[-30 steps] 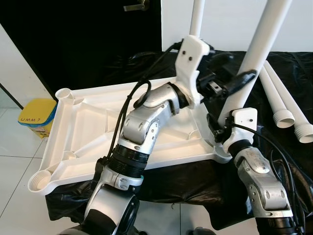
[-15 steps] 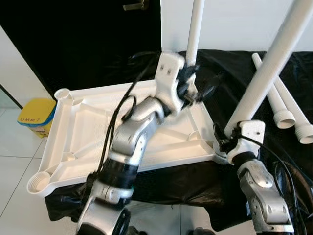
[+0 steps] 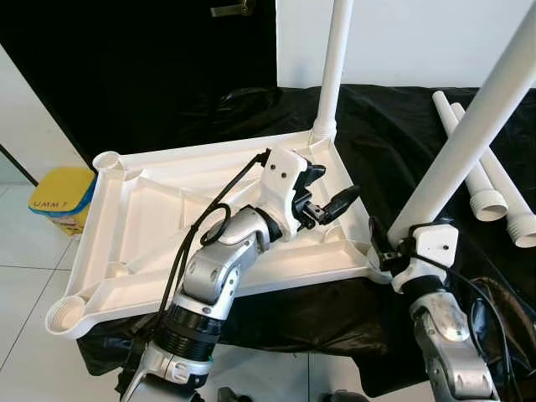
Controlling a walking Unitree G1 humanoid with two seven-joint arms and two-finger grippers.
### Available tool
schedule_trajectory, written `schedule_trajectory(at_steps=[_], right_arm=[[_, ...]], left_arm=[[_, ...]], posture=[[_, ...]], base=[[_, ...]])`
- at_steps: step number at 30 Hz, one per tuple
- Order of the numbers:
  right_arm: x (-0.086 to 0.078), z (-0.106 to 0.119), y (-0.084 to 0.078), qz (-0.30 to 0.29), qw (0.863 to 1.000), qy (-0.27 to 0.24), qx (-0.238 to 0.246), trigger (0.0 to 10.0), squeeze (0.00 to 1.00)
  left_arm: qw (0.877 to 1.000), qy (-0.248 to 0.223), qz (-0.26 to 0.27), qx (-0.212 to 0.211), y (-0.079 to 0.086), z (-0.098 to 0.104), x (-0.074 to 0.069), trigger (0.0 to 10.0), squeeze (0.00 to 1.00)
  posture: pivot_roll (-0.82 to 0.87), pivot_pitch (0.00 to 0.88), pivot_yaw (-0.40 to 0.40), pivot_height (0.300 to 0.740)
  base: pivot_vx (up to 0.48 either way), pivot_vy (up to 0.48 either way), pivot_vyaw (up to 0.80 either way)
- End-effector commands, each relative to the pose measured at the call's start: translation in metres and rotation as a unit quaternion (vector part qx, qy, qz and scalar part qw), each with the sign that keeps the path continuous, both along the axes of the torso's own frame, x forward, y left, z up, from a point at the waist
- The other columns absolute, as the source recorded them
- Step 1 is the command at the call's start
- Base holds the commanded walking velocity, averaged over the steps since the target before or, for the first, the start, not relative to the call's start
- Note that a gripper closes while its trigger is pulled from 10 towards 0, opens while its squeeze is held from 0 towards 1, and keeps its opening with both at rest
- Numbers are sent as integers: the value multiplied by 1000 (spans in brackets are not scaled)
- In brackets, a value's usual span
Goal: Building children table
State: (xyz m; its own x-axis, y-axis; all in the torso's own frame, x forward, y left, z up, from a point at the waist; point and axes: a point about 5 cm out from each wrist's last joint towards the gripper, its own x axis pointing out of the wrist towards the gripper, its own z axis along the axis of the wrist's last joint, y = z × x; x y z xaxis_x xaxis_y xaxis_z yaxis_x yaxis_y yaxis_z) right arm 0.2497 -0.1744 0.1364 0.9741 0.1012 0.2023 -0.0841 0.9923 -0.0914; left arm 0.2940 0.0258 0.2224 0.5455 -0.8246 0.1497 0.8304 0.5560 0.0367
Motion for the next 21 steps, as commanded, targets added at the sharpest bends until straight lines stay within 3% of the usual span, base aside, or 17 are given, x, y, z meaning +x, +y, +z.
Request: schedule_trajectory(at_steps=[1,4,12,21], right_arm=[[-6,-25,0,6,999,50,-19,10000,0],[-8,-34,1,19,997,57,-39,10000,0],[-8,-40,0,20,997,71,-26,10000,0],[-2,-48,-2,12,992,120,37,10000,0]], left_arm=[[999,-2,-46,10,-3,-1,-7,10000,0],[999,-3,-43,12,-1,-1,-8,10000,0],[999,-4,-42,15,1,0,-9,10000,0],[999,-10,-39,16,1,4,-10,10000,0]], posture=[[-239,112,76,740],[-236,112,82,740],[-235,112,87,740],[-232,117,82,740]], base=[[0,0,0],[0,0,0],[0,0,0],[0,0,0]])
